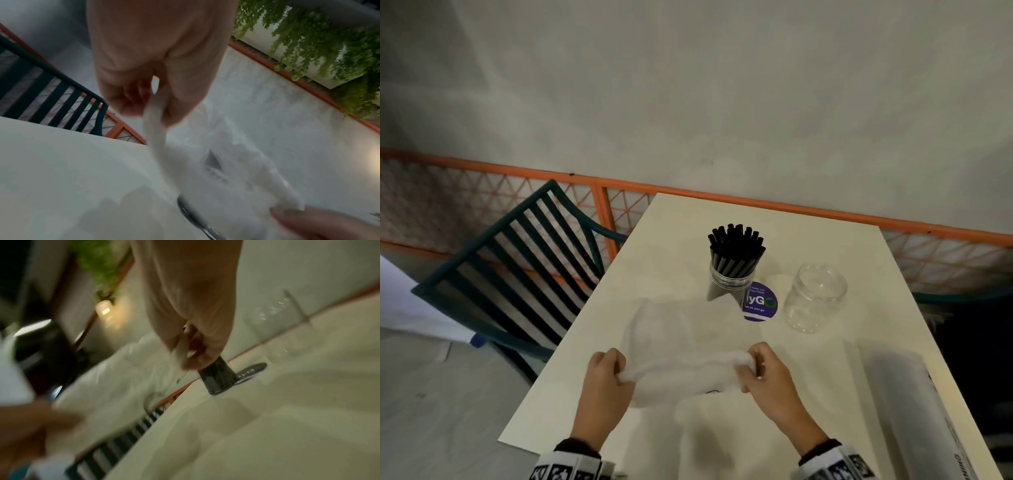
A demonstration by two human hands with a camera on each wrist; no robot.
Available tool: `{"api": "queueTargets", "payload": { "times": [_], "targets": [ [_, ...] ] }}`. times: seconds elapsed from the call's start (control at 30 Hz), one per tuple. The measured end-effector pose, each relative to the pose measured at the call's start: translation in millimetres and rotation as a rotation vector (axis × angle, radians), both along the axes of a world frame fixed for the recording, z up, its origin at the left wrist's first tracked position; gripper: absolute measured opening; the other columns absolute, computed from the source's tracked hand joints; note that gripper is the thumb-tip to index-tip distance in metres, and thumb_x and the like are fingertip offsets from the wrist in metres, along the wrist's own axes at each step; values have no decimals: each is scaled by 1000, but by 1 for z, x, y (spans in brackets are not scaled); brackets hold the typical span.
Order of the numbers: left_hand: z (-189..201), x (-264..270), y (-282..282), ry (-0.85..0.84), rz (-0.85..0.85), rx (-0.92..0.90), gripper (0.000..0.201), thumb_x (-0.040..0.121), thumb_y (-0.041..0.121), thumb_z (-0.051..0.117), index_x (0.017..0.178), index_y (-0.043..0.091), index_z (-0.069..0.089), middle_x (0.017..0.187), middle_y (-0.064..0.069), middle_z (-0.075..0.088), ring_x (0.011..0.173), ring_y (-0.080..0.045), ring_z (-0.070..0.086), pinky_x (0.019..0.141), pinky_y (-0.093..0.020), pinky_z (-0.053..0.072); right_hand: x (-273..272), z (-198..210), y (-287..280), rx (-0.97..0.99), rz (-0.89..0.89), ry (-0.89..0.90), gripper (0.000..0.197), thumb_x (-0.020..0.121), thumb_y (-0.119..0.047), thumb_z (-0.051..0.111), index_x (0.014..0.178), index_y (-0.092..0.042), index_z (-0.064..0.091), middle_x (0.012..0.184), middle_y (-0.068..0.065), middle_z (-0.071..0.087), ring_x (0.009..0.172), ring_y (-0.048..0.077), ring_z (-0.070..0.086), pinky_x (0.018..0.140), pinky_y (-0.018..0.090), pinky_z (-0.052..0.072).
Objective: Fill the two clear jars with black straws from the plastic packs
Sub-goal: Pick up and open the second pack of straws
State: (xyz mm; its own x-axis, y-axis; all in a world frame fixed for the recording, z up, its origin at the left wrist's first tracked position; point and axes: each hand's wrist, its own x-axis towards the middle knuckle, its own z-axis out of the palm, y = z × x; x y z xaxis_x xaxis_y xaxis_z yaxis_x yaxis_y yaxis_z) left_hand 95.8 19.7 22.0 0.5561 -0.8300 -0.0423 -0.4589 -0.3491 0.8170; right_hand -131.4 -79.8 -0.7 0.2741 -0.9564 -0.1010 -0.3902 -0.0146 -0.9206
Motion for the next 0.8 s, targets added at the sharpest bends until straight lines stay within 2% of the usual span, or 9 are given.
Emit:
{"api": "queueTargets", "payload": {
  "times": [0.1, 0.23, 0.3, 0.37, 0.43, 0.53, 0.63, 0.7, 0.8],
  "targets": [
    [4, 18, 9, 391, -219, 117, 14, 82, 7, 64, 90, 12, 54, 92, -5, 61, 82, -23, 63, 69, -21, 50, -10, 2, 1, 390, 180, -305, 39, 71, -25, 72, 104, -8, 60, 92, 3, 66, 90, 17, 65, 85, 32, 54],
    [2, 33, 15, 694, -234, 99, 22, 84, 7, 61, 105, 13, 65, 96, -15, 71, 93, -27, 66, 76, -27, 57, -11, 5, 10, 406, 141, -269, 25, 80, -7, 69, 103, -5, 62, 91, 9, 66, 80, 18, 67, 68, 25, 55],
    [-2, 36, 13, 632, -263, 109, 17, 79, 7, 67, 93, 15, 71, 90, -15, 73, 88, -28, 66, 80, -33, 55, 0, 6, 17, 385, 110, -231, 12, 81, -3, 67, 88, -8, 58, 77, 6, 63, 65, 16, 65, 57, 25, 51],
    [-8, 38, 11, 519, -268, 74, 19, 74, 2, 71, 77, 21, 69, 73, -12, 66, 70, -22, 60, 71, -28, 49, 12, 2, 22, 208, 14, -122, 28, 80, 2, 62, 68, -17, 47, 61, 2, 48, 50, 10, 52, 50, 26, 41],
    [-11, 41, 7, 253, -194, -55, 41, 71, -12, 63, 58, 25, 52, 62, -7, 46, 56, -8, 44, 55, -13, 36, 19, -1, 25, -83, -145, 83, 44, 73, 11, 54, 57, -23, 30, 55, -5, 30, 47, 9, 32, 50, 26, 27],
    [-11, 42, 1, -75, -99, -176, 52, 61, -22, 48, 52, 24, 27, 61, -2, 33, 54, -10, 33, 49, -17, 29, 29, -3, 31, -342, -173, 407, 48, 67, 9, 53, 60, -27, 21, 57, -7, 24, 50, 10, 26, 48, 24, 21],
    [-23, 49, -2, -153, -115, -98, 46, 65, -19, 46, 54, 20, 26, 63, -2, 32, 53, -18, 31, 48, -24, 26, 29, -6, 35, -448, -17, 553, 36, 70, -14, 66, 85, -33, 39, 87, -13, 33, 78, 13, 39, 68, 24, 37],
    [-39, 57, 0, -204, -181, -32, 48, 68, -16, 50, 54, 23, 26, 62, -1, 32, 53, -20, 31, 48, -27, 26, 23, -7, 39, -325, 211, 604, 57, 72, -54, 64, 120, -45, 34, 120, -16, 23, 114, 8, 24, 99, 29, 26],
    [-52, 65, 12, -279, -326, 110, 48, 73, 0, 64, 57, 32, 33, 68, 2, 37, 55, -17, 39, 51, -23, 33, 30, -15, 47, -285, 453, 714, 70, 73, -79, 15, 137, -55, 3, 153, -14, -4, 139, 10, -12, 114, 33, -4]
  ]
}}
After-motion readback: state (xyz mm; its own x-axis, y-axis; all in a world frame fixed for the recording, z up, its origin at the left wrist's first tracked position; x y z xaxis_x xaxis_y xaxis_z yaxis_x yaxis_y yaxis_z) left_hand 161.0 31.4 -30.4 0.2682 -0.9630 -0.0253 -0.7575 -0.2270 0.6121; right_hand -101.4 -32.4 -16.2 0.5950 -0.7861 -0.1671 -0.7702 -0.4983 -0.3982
